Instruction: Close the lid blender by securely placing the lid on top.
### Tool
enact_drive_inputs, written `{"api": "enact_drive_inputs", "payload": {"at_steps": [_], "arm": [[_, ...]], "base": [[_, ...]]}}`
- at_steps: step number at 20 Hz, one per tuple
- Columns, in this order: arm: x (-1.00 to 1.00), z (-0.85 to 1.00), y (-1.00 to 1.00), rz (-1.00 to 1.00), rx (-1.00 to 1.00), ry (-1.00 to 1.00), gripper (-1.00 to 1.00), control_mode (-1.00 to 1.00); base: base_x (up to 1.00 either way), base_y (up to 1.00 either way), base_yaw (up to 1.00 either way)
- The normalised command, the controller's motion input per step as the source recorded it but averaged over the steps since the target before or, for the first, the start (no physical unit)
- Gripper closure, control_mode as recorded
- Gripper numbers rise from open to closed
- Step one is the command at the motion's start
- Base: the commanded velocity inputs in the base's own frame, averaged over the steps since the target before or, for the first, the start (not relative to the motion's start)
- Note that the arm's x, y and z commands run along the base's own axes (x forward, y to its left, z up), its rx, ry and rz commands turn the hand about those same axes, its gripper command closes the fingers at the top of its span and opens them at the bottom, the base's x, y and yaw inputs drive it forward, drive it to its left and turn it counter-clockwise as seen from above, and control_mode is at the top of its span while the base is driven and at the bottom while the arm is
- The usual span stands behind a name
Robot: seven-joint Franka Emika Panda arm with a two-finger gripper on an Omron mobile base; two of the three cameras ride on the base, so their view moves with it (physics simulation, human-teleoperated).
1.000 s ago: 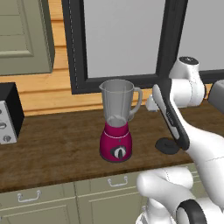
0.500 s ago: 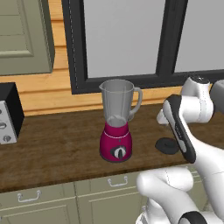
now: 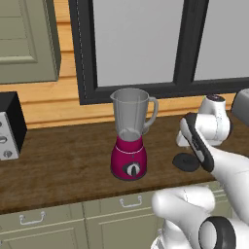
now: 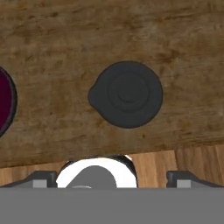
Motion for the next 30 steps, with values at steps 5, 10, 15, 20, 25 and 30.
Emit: {"api": "enact_drive_inputs", "payload": {"at_steps": [5, 10, 15, 20, 25, 30], "arm": [[0.48, -0.70, -0.21, 0.00, 0.00, 0.09, -1.00, -1.00], [0.35, -0.63, -0.19, 0.00, 0.00, 0.01, -1.00, -1.00], [0.29, -0.55, -0.13, 0.00, 0.02, 0.00, -1.00, -1.00], [0.29, -0.46, 0.00, 0.00, 0.01, 0.00, -1.00, -1.00], [0.36, -0.21, 0.00, 0.00, 0.00, 0.00, -1.00, -1.00], [0.22, -0.23, 0.00, 0.00, 0.00, 0.00, -1.00, -1.00]], "base": [[0.00, 0.00, 0.00], [0.00, 0.00, 0.00], [0.00, 0.00, 0.00], [0.00, 0.00, 0.00], [0.00, 0.00, 0.00], [0.00, 0.00, 0.00]]}}
